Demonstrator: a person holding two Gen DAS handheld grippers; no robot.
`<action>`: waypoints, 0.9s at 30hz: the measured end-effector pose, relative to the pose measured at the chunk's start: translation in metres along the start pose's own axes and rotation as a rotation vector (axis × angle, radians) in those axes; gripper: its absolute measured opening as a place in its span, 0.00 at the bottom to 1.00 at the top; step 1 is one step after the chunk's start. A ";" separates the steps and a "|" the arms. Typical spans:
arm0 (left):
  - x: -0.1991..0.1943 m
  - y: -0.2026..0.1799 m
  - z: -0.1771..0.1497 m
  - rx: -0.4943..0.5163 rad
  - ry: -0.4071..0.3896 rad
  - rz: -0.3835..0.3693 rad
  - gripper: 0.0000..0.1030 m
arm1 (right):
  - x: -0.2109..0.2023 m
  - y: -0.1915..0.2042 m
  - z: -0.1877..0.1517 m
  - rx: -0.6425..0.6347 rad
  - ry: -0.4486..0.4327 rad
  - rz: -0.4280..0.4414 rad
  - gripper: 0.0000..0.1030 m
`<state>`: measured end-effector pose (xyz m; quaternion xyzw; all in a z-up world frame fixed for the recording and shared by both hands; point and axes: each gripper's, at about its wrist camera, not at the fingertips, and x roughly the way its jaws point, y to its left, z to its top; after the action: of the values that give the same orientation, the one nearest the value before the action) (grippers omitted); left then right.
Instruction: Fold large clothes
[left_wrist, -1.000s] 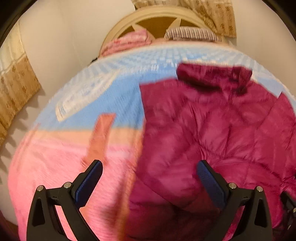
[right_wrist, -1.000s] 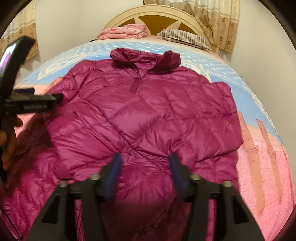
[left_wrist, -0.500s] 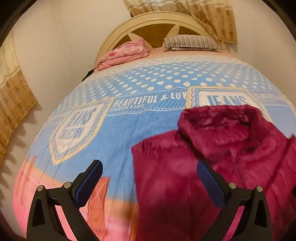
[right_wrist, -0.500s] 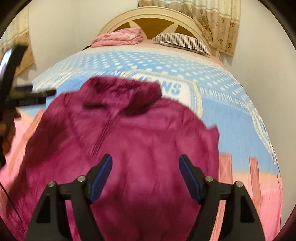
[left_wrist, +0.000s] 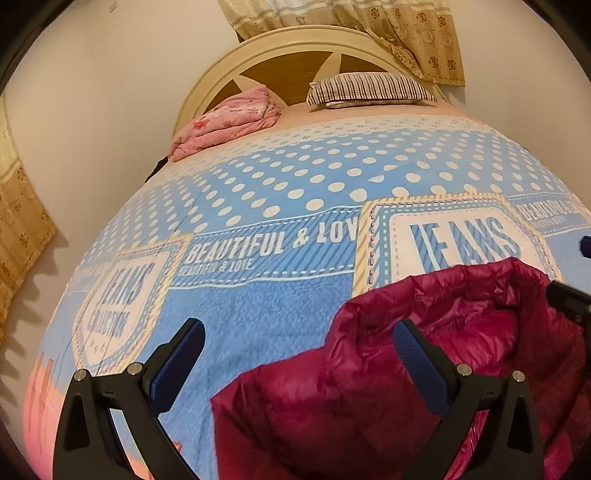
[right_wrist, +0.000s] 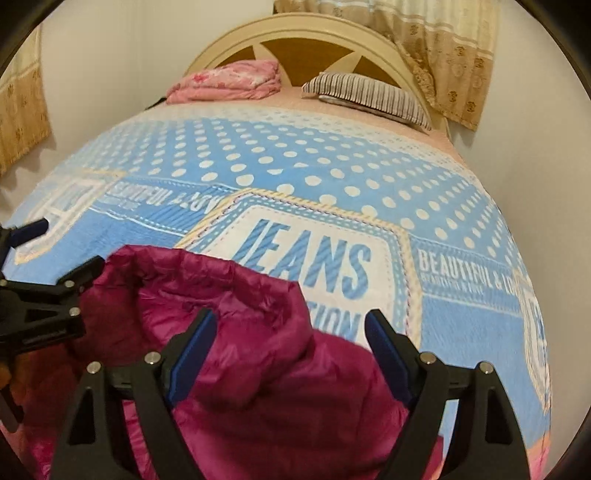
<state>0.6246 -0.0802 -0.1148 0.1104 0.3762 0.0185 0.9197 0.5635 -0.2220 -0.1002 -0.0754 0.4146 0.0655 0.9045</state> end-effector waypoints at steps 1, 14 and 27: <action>0.004 -0.002 0.000 0.007 0.000 0.000 0.99 | 0.003 0.000 -0.001 -0.009 0.008 -0.003 0.81; 0.018 -0.013 -0.018 0.053 0.052 -0.105 0.12 | 0.027 -0.017 -0.019 -0.045 0.093 0.015 0.12; 0.006 -0.019 -0.076 0.130 0.050 -0.076 0.03 | 0.013 -0.020 -0.072 -0.104 0.072 -0.030 0.06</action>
<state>0.5753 -0.0834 -0.1755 0.1549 0.4036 -0.0381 0.9009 0.5226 -0.2542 -0.1551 -0.1308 0.4417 0.0709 0.8848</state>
